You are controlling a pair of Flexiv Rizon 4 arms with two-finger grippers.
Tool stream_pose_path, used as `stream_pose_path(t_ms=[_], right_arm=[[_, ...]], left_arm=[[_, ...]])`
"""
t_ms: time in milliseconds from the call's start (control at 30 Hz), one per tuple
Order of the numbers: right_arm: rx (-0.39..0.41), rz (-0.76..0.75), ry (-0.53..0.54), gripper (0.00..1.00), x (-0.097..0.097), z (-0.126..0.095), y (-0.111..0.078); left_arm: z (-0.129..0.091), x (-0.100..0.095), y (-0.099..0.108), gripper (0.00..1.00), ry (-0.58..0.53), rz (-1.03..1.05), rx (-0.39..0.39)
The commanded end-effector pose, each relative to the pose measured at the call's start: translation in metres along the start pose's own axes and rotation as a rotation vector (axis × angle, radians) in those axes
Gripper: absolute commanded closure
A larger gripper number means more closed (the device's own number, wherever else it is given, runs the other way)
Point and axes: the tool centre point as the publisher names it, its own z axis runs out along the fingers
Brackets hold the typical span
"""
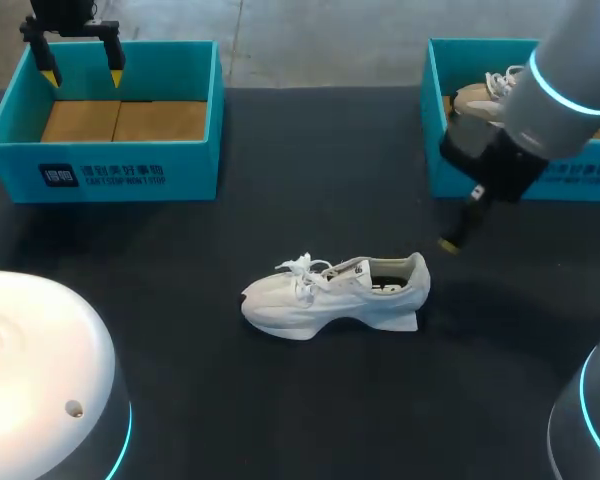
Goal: Take the shoe out of the shoebox, open the shoe tongue, remove and reinsert the insole, then place the shoe into the shoebox
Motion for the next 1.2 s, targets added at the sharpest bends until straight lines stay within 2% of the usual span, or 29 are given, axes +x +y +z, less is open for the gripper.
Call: stream_pose_path(t_ms=[33, 500, 567, 667, 933, 1200], right_arm=[[0.048, 0.030, 0.052, 0.00, -0.006, 0.003, -0.005], [0.048, 0.030, 0.052, 0.00, -0.006, 0.003, -0.005], [-0.013, -0.008, 0.034, 0.00, -0.012, 0.013, -0.013], [-0.127, -0.066, 0.089, 0.00, -0.013, 0.026, -0.024], [-0.219, -0.195, 0.101, 0.00, -0.016, 0.044, -0.037], [-0.340, -0.252, 0.078, 0.00, -0.030, 0.037, -0.059]], left_arm=[[0.000, 0.000, 0.000, 0.00, 0.000, 0.000, 0.001], [0.000, 0.000, 0.000, 0.00, 0.000, 0.000, 0.001], [0.000, 0.000, 0.000, 0.00, 0.000, 0.000, 0.001], [0.000, 0.000, 0.000, 0.00, 0.000, 0.000, 0.001], [0.000, 0.000, 0.000, 0.00, 0.000, 0.000, 0.001], [0.000, 0.000, 0.000, 0.00, 0.000, 0.000, 0.001]])
